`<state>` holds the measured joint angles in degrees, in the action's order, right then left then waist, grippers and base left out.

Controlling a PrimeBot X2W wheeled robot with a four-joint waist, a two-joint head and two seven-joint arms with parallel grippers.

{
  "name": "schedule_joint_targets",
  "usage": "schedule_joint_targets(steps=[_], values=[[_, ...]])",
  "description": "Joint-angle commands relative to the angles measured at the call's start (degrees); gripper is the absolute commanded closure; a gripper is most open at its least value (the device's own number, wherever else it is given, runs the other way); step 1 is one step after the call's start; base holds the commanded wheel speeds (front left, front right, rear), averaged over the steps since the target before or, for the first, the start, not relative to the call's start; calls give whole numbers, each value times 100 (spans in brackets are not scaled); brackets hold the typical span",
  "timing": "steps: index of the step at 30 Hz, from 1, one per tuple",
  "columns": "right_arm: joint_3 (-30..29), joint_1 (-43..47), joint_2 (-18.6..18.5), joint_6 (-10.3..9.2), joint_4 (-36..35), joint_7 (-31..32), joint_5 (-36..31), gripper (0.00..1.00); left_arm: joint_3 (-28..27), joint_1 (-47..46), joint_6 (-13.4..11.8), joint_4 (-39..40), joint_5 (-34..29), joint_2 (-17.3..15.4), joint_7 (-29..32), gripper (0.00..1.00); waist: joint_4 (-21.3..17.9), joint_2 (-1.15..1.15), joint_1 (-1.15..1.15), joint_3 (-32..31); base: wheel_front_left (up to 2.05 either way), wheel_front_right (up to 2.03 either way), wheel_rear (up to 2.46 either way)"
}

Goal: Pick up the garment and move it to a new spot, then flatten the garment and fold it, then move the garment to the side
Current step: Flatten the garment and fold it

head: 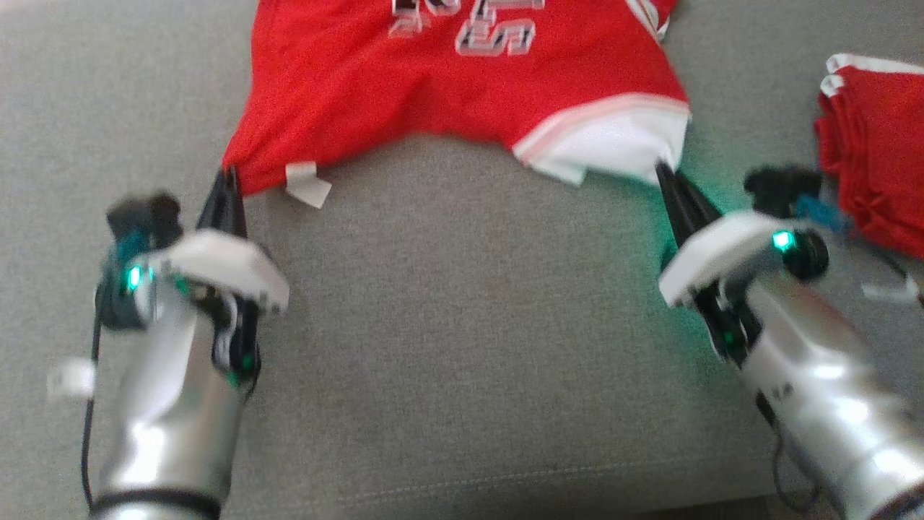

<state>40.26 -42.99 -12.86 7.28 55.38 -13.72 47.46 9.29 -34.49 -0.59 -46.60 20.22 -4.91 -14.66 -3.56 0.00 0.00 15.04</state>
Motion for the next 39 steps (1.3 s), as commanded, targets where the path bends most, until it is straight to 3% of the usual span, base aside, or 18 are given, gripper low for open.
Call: schedule_joint_targets(steps=[1,6,12,17,22,30,39], values=[[-40,295,-124,21,-281,-95,-69,100,-252,300,-78,526,-99,-227,-33,100,7,0,0,-185,0,0,0],[-506,1341,-412,21,-943,-116,-143,100,-293,1656,-122,1619,-195,-335,3,100,39,0,0,-509,0,0,0],[-1089,2467,-612,21,-1721,341,-288,100,-286,2893,-401,2957,-193,-464,589,100,76,0,0,-789,0,0,0],[-1964,3634,-635,21,-2851,1259,-677,100,-289,3921,-730,4400,-180,-568,1373,100,97,0,0,-948,0,0,0],[-2987,4741,-275,21,-4325,2488,-1356,100,-269,4576,-997,5429,-190,-619,1977,100,77,0,0,-1008,0,0,0],[-3920,5562,589,21,-6340,4254,-2112,100,-201,4665,-1067,6002,-198,-753,2511,100,72,0,0,-955,0,0,0],[-4319,4677,783,21,-6809,5304,-1969,100,-214,3608,-807,5714,64,-1006,3259,100,82,0,0,-449,0,0,0]])
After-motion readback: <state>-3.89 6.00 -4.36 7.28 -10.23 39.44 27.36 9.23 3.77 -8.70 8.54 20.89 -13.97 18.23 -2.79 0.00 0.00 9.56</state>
